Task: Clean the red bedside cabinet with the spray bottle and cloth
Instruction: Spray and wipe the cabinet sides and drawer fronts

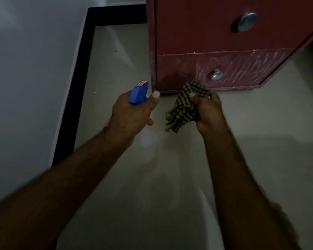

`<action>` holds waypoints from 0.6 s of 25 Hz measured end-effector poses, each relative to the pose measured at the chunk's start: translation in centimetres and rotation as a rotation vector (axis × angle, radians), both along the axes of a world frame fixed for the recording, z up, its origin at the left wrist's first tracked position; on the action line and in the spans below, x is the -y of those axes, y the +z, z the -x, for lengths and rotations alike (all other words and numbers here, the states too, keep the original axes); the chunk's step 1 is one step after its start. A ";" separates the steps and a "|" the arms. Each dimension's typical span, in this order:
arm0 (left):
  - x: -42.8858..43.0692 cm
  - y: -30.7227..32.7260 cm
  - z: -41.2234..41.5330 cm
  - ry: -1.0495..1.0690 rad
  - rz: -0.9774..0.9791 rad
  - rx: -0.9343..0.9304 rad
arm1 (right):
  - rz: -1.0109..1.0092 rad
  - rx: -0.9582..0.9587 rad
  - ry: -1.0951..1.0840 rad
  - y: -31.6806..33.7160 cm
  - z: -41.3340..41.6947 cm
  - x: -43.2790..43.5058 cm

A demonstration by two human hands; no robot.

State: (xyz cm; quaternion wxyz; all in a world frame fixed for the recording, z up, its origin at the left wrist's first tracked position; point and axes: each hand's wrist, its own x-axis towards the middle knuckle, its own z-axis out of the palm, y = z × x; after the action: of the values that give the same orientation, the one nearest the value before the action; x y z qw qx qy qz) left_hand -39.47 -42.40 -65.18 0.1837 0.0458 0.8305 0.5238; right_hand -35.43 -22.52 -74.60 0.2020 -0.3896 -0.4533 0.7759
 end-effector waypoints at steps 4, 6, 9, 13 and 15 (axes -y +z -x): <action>0.5 1.3 0.2 0.019 -0.075 -0.045 | 0.005 -0.050 0.075 1.4 2.6 3.1; 0.9 1.7 0.5 0.039 -0.086 -0.061 | 0.038 -0.089 0.105 1.9 4.7 4.4; 1.2 2.1 1.1 0.065 -0.140 -0.056 | 0.047 -0.142 0.083 2.7 7.3 6.1; 1.4 2.0 1.9 0.102 -0.135 -0.051 | 0.035 -0.165 -0.026 4.0 9.7 6.6; 1.4 2.0 2.2 0.115 -0.139 -0.047 | 0.004 -0.145 -0.090 4.2 10.7 6.4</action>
State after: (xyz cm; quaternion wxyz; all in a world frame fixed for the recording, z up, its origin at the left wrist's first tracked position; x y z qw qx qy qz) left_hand -41.62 -43.76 -63.18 0.1303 0.0230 0.7975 0.5886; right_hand -46.17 -28.97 -70.39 0.2681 -0.3526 -0.4178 0.7932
